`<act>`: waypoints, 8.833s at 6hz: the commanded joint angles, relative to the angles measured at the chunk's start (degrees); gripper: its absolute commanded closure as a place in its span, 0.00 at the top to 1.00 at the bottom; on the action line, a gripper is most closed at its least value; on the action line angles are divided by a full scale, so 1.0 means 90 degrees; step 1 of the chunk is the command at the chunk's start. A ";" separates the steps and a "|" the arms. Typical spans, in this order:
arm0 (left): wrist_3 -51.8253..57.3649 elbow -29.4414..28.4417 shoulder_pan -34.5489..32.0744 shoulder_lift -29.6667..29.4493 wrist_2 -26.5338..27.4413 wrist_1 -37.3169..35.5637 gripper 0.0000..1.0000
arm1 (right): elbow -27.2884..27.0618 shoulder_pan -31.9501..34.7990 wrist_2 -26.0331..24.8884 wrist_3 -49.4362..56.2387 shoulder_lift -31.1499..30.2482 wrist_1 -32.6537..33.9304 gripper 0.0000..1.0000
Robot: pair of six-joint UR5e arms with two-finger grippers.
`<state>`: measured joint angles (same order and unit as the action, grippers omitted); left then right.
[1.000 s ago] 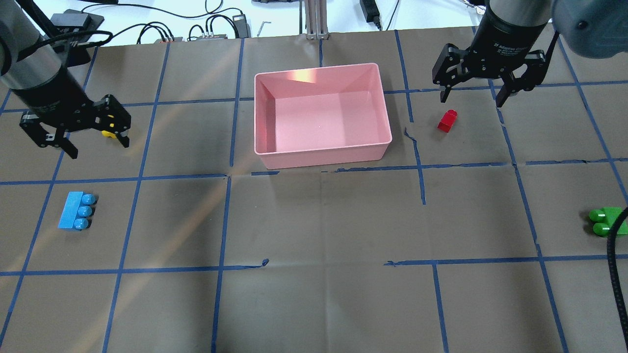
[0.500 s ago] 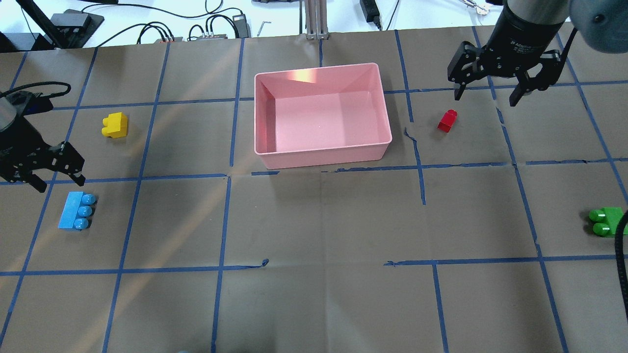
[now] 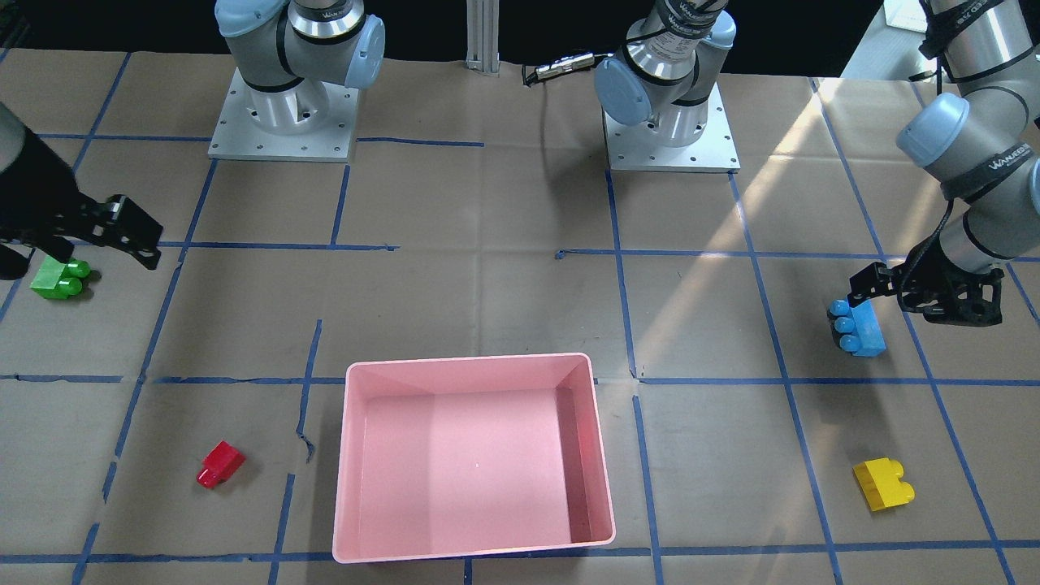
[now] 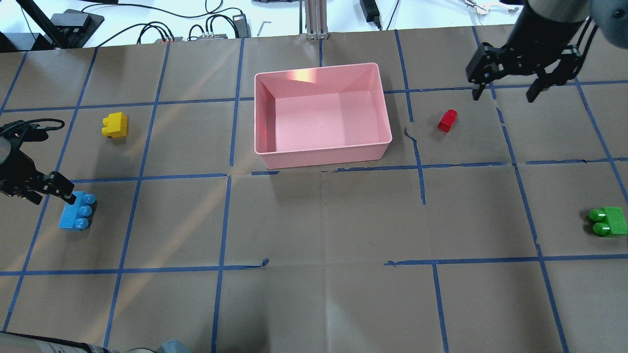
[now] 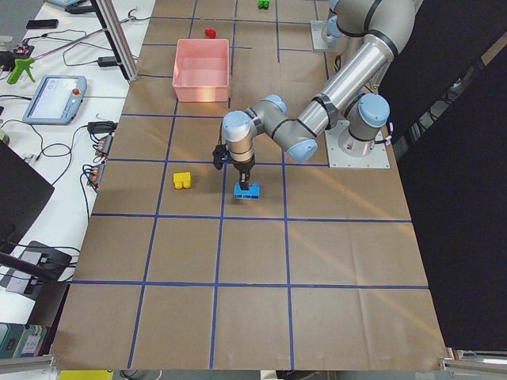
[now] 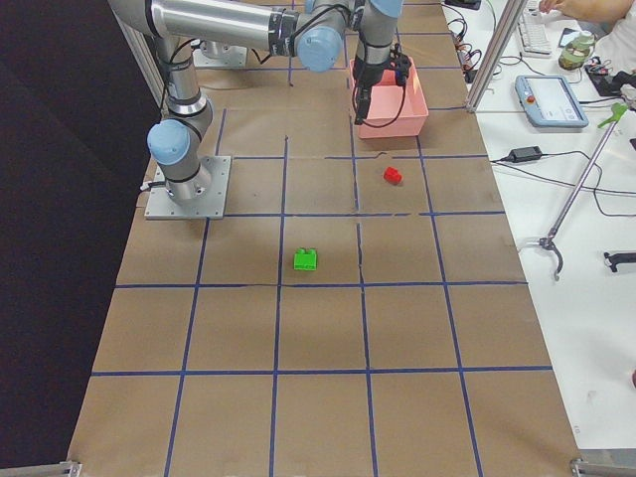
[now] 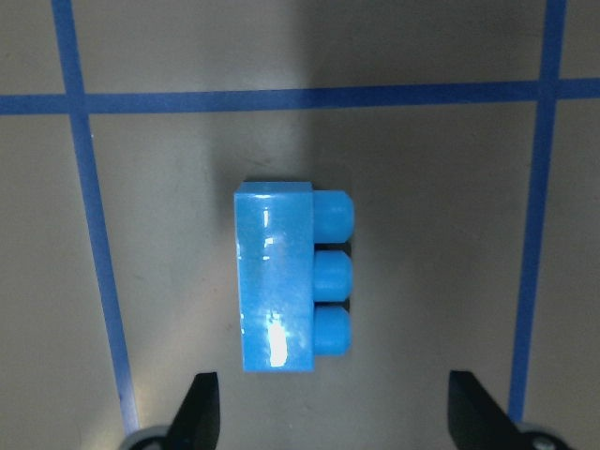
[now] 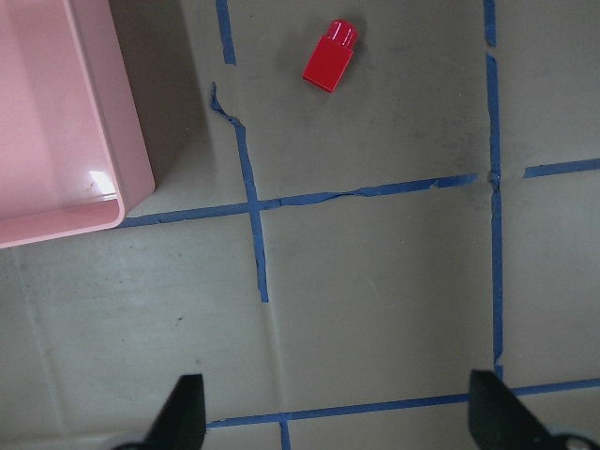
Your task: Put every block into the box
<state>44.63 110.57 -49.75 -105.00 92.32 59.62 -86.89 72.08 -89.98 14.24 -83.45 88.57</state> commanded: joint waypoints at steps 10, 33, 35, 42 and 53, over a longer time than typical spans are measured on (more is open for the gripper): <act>-0.0085 -0.0156 0.0001 -0.0805 -0.0014 -0.0540 0.08 | -0.3099 -0.3331 -0.0130 0.3985 0.0489 0.3720 0.99; -0.3025 -0.3028 -0.1386 -0.2472 -0.0327 -0.0275 0.98 | -0.0709 -0.0001 -0.0530 0.0605 0.0532 0.2142 0.25; -0.3044 -0.3077 -0.1396 -0.2775 -0.0307 -0.0879 0.98 | -0.0406 0.1699 -0.0230 -0.1620 0.0862 0.2238 0.26; -0.3015 -0.3009 -0.1435 -0.2826 -0.0346 -0.0882 0.22 | 0.0601 0.3221 0.0524 -0.3310 0.2828 0.2608 0.99; -0.3992 -0.3371 -0.6483 -0.2317 -0.0317 -0.0179 0.45 | 0.0582 0.0780 0.0466 -0.1044 0.2924 0.2815 0.99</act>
<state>8.54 80.03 -107.06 -124.91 89.51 58.11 -80.96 79.18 -86.08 6.37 -57.44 112.93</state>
